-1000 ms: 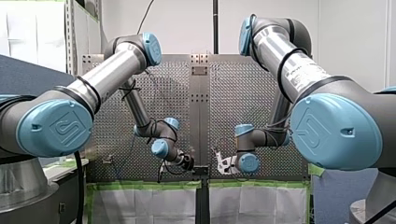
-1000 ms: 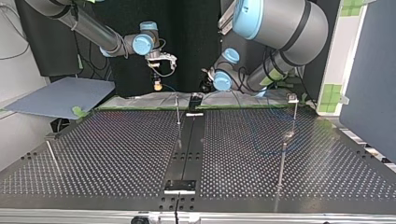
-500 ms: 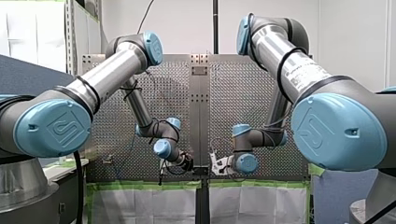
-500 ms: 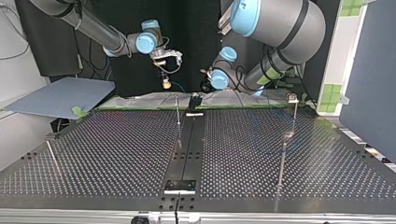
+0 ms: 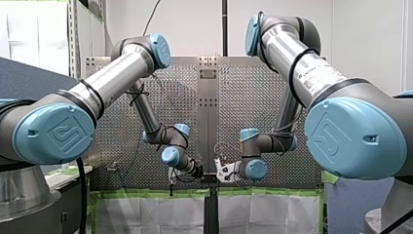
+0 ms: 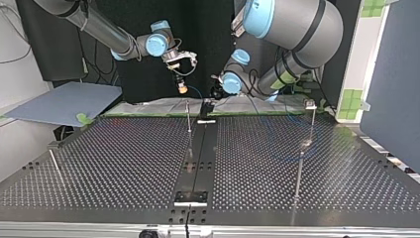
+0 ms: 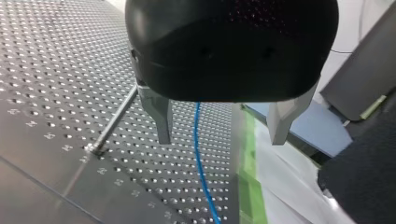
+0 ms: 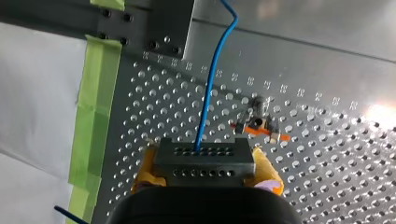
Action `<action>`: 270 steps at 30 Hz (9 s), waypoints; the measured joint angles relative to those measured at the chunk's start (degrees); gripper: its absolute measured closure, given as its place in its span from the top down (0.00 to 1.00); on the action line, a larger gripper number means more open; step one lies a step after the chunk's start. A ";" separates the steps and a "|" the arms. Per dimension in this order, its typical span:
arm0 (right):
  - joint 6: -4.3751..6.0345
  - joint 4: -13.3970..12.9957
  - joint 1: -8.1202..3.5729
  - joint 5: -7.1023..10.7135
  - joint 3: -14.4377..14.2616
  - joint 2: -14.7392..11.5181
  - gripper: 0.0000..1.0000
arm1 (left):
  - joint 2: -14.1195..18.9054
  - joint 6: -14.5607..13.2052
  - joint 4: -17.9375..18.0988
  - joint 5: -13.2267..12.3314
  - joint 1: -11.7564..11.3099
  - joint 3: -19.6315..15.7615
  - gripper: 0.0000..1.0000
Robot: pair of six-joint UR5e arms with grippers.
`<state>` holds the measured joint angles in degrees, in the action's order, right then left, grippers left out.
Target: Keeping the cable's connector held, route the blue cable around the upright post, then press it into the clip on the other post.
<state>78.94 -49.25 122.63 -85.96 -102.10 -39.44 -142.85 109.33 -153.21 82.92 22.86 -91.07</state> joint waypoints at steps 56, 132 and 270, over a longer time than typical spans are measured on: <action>3.70 0.65 3.40 4.27 -0.04 -2.35 0.00 | -0.01 5.94 9.50 2.98 0.46 0.02 1.00; 3.70 1.33 4.24 3.74 -0.65 -2.36 0.00 | -0.03 8.33 14.35 -8.50 -1.65 0.00 0.56; 14.28 0.90 -3.43 13.33 -3.66 -0.87 0.00 | -2.94 -1.83 19.31 1.45 -0.98 -4.17 0.61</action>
<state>93.22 -48.35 119.20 -72.63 -105.75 -40.31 -145.79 107.50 -133.90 84.37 21.88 -95.24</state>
